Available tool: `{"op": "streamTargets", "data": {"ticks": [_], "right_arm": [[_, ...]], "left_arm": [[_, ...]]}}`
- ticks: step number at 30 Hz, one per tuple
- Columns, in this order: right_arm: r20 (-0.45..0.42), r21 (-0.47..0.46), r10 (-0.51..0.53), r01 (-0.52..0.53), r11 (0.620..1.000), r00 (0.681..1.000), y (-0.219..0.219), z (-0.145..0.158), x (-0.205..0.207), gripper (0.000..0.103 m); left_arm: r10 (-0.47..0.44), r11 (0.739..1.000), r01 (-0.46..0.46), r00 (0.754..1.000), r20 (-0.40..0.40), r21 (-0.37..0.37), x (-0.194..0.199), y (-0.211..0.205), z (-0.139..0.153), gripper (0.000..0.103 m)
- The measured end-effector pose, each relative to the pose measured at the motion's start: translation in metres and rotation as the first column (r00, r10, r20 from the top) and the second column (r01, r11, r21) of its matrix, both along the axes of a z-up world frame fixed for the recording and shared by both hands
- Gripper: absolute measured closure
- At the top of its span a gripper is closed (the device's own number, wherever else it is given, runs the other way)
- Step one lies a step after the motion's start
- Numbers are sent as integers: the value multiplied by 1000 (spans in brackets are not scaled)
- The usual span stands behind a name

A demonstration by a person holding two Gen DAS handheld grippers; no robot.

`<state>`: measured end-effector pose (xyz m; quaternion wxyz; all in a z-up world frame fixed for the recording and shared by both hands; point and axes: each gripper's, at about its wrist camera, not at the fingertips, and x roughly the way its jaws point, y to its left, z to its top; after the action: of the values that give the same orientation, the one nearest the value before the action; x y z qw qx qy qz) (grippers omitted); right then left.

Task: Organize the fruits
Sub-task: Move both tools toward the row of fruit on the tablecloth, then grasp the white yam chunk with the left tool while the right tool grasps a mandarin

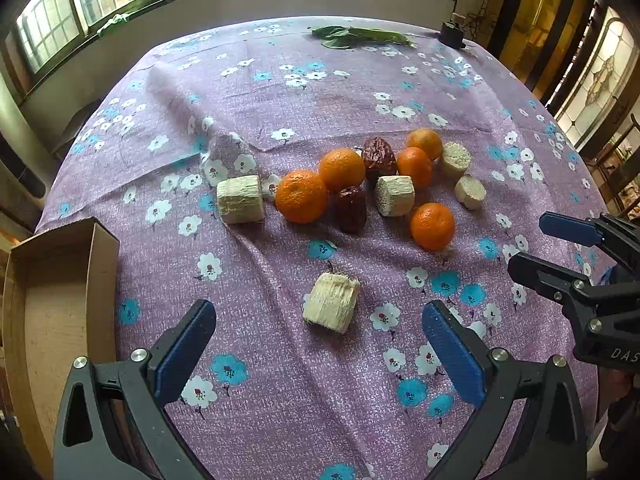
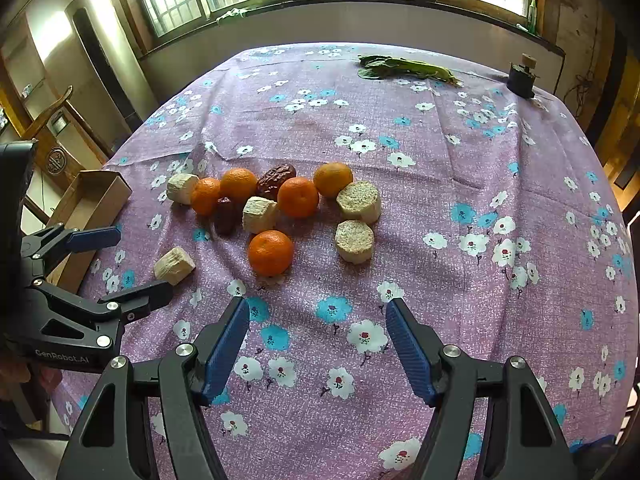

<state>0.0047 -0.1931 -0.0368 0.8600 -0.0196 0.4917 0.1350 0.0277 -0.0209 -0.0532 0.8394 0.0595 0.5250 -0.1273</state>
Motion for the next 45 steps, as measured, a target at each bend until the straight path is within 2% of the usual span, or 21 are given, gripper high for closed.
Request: {"op": "streamTargets", "data": {"ticks": [7, 11, 14, 17, 19, 20, 25, 32, 37, 38, 39, 45], "right_arm": [[-12, 2, 14, -14, 1000, 1000, 2, -2, 1, 36], [-13, 5, 16, -16, 1000, 1000, 3, -3, 2, 37], [-17, 8, 18, -18, 1000, 1000, 3, -4, 3, 39], [-26, 15, 18, -18, 1000, 1000, 3, -6, 5, 47], [-39, 34, 23, -21, 999, 999, 3, -6, 7, 59], [-46, 44, 27, -25, 999, 999, 4, -6, 8, 62], [-46, 64, 59, -56, 996, 997, 15, -5, 14, 63], [-62, 74, 74, -69, 995, 995, 33, -15, 39, 63], [-88, 55, 103, -98, 994, 991, 47, -31, 56, 62], [-91, 29, 100, -98, 995, 991, 50, -34, 59, 64], [-106, 21, 101, -99, 995, 989, 50, -36, 61, 67], [-115, 32, 108, -105, 994, 987, 42, -28, 53, 68]], "left_arm": [[-60, 998, 60, 998, -10, -3, 8, 0, -1, 18], [-105, 994, 105, 994, -15, 6, 12, -4, -4, 20], [-143, 990, 144, 989, -35, 7, 12, -8, -9, 31], [-171, 984, 173, 984, -56, 35, 12, -12, -16, 48], [-182, 982, 185, 981, -73, 40, 12, -13, -22, 71], [-172, 983, 176, 982, -82, 44, 13, -12, -25, 73], [-128, 992, 127, 988, -87, -20, 16, -2, -20, 75], [-51, 997, 48, 996, -67, -57, 13, 8, -2, 75], [-3, 997, -1, 999, -51, -71, 10, 17, 6, 75], [9, 997, -13, 999, -52, -82, 9, 19, 8, 75], [23, 995, -28, 998, -54, -94, 9, 21, 10, 75], [57, 987, -62, 998, -39, -145, 5, 32, 22, 76]]}}
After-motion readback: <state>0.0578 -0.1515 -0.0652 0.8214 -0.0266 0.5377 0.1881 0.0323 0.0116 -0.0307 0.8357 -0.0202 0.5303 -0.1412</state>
